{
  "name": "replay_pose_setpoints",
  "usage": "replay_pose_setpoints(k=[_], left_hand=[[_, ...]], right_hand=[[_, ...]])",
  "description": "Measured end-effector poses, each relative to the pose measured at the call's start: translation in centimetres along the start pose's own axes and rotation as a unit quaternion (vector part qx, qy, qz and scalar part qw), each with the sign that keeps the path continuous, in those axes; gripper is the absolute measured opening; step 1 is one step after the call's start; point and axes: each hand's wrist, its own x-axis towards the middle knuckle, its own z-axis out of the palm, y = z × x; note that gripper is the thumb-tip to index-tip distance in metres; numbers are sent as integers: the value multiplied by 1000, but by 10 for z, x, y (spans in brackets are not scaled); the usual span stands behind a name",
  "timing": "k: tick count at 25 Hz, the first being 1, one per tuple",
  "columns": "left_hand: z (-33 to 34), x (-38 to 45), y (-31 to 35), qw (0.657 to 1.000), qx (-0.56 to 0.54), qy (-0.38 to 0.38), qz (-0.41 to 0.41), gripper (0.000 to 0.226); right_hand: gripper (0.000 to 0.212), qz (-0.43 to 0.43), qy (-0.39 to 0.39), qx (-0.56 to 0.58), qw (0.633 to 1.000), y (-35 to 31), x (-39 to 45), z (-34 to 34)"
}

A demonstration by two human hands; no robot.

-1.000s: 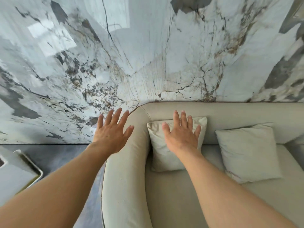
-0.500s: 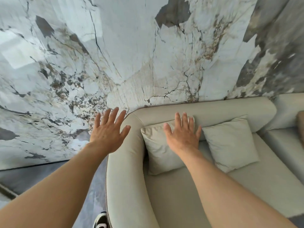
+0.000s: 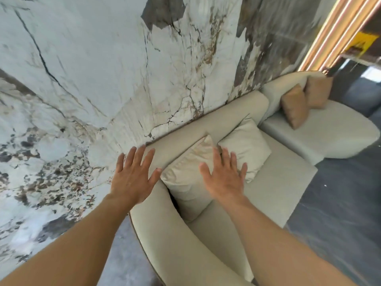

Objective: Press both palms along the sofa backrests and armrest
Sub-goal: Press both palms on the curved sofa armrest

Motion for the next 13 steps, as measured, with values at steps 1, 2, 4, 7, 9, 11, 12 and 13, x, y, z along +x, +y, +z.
replay_pose_setpoints(k=[1,2,4,7,9,11,12,13], left_hand=[[-1,3,1,1000,-7,1,16,74],[-3,4,3,999,-9,1,35,73],[-9,3,4,998,-2,-1,67,72],[-18,-11,5,993,6,2,121,71],[-22,-27,3,989,6,-2,148,73],[-24,-41,-1,985,0,-12,170,74],[-24,-47,-4,983,-4,-19,183,73],[-23,-51,-7,980,-7,-24,195,72]], right_hand=[[70,19,1,2,1000,2,-6,-1],[70,38,4,6,999,3,-15,-2],[71,68,16,21,997,4,-35,-2],[71,112,36,33,992,7,-72,0],[71,139,41,37,989,7,-99,4],[72,164,42,33,985,4,-126,8],[72,179,41,30,983,2,-139,11],[72,194,41,26,980,0,-150,15]])
